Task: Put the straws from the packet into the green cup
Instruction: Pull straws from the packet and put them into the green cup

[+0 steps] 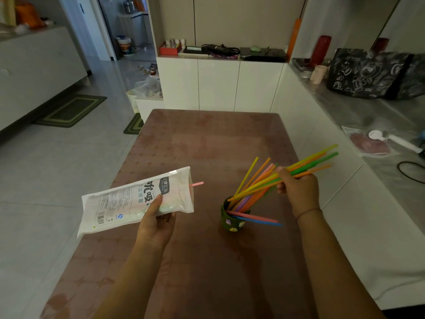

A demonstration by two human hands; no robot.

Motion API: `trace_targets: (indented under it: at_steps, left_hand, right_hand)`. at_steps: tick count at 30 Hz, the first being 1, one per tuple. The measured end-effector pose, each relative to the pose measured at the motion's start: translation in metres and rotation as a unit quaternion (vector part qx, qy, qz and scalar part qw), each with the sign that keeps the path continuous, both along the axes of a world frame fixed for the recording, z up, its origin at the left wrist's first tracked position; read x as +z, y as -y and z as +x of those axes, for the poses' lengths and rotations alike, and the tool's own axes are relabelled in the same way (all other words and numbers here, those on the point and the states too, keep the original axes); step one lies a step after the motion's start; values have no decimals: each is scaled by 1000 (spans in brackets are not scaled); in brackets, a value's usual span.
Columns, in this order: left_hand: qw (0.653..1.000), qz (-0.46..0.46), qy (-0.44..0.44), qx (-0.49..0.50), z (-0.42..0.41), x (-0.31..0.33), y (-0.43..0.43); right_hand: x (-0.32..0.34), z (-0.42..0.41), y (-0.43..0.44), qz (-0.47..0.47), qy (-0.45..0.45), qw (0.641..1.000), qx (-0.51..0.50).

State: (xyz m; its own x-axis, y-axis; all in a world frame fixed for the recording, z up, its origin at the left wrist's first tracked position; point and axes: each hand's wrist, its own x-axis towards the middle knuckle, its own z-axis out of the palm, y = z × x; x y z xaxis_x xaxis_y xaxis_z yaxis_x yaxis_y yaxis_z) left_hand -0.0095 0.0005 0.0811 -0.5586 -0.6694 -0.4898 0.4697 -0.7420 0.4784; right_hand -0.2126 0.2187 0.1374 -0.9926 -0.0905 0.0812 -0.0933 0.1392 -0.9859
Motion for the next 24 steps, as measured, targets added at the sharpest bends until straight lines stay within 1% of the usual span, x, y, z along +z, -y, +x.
trace_targets:
  at_steps: [2, 7, 12, 18, 21, 24]
  left_hand:
    - [1000, 5, -3, -2, -2, 0, -2]
    - [1000, 2, -9, -6, -4, -2, -4]
    - [1000, 5, -2, -1, -5, -3, -2]
    - [1000, 7, -4, -5, -9, -2, -3]
    - [1000, 8, -3, -8, -11, -2, -5]
    - [1000, 8, -3, -10, -14, -1, -6]
  right_hand:
    - [-9, -2, 4, 70, -13, 997, 6]
    - [-25, -4, 18, 153, -12, 988, 34]
    - [-26, -8, 19, 160, -17, 986, 51]
    - [-14, -8, 11, 144, -63, 986, 45]
    - [-10, -9, 8, 166, -89, 981, 40]
    - [-10, -7, 11, 209, -109, 970, 62]
